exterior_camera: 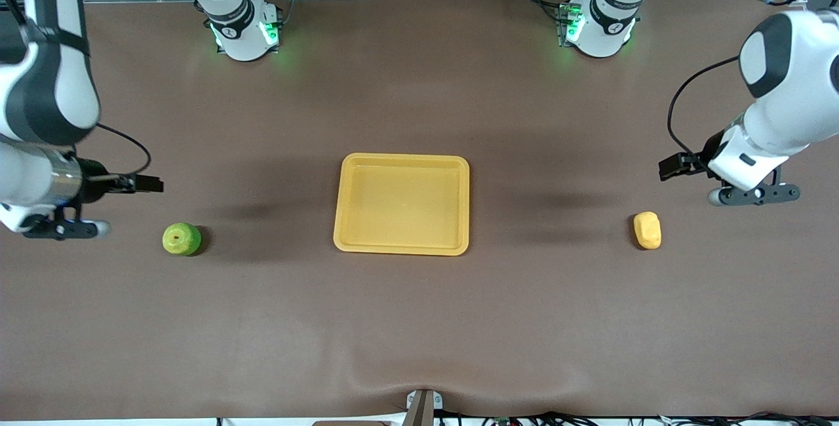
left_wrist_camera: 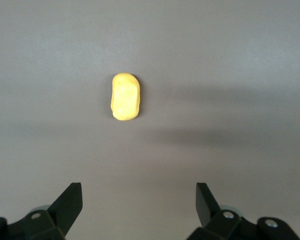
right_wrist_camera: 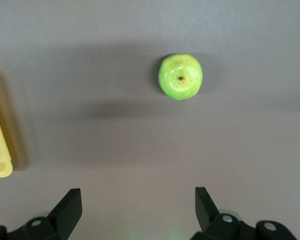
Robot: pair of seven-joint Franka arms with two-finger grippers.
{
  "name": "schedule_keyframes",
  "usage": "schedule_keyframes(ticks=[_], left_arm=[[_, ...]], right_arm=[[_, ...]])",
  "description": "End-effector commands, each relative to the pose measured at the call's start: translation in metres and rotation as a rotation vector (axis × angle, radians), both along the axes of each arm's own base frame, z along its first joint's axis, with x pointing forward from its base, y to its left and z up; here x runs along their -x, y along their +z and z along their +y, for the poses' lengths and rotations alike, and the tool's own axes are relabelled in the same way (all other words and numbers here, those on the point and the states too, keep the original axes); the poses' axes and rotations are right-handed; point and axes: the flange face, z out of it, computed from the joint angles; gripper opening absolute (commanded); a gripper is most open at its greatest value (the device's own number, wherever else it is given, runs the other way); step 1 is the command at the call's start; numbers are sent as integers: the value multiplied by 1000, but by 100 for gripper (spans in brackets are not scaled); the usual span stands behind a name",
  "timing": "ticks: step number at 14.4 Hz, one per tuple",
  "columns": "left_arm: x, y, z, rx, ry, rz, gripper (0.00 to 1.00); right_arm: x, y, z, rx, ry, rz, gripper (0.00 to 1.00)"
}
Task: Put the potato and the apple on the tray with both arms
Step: 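Lower the right gripper to the apple while the left gripper reaches the potato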
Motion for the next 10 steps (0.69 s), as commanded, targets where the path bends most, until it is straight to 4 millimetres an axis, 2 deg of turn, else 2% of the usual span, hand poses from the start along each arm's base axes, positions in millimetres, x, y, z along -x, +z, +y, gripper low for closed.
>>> schedule_keyframes(ticks=[1,3,4,6,10], left_arm=[[-8,-14,11,-11,-5,-6,100],[-15,-38,10,-7,-9,5,100],[-19,-48,10,-4,-10,0,100],[-25,-66,12,0,-8,-1,100],[-32,-92,15,5,-4,-3,100]], right_arm=[[-16,-19,-5,-1,-15,2,100],[-22,-32,-11,11,-10,11,100],[-26,-38,-28,9,-38,-10,100],[-31,-50,-40,14,-35,-79,100],[-28,-90,-41,16,25,-168,100]])
